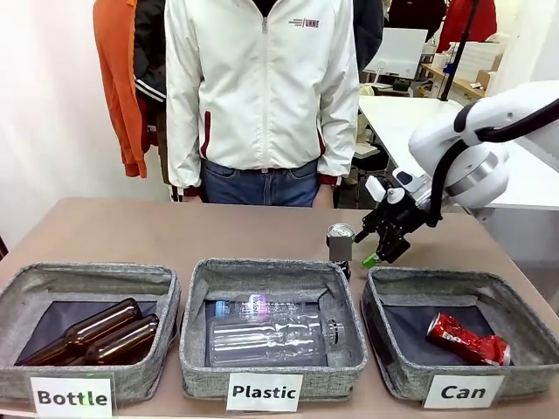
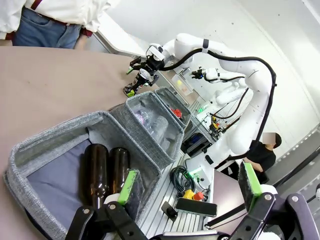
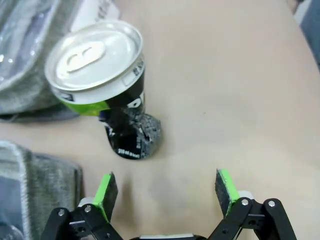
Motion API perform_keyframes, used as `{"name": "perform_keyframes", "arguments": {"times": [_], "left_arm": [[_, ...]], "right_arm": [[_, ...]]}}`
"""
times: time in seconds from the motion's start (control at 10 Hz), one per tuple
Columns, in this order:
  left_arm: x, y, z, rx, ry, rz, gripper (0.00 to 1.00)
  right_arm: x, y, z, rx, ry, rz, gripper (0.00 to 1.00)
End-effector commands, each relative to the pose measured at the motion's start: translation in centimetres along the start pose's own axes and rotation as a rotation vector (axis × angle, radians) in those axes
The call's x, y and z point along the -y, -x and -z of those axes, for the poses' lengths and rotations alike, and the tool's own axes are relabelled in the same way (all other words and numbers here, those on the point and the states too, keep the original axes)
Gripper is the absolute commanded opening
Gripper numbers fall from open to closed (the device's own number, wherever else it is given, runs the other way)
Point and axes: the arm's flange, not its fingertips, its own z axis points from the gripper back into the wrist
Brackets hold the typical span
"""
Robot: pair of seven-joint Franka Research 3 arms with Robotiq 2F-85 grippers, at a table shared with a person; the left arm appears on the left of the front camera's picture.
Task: Sort the can waste into the basket.
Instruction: Pick up the can waste from the table and place it in the right Fabric basket.
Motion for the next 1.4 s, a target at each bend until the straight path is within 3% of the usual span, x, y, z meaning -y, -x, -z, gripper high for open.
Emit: {"name": "perform_keyframes", "arguments": {"times": [0.0,0.2,0.7,1.3], "left_arm": [[0.5,-0.3,0.1,0.016,0.008,-0.008,1.0],[0.5,-0.3,0.1,0.016,0.008,-0.008,1.0],[0.5,-0.3,0.1,0.016,0.008,-0.008,1.0],[0.5,-0.3,0.1,0.016,0.008,-0.008,1.0]], "right_arm": [[1.6,0.4,1.1,0.05,-0.042,-0.032,1.0],[2.3,0.5,2.8,0.11,-0.104,-0.045,1.0],[1.9,0.2,3.9,0.152,-0.176,-0.034,1.0],[1.4,-1.0,4.7,0.321,-0.277,-0.018,1.0]]}}
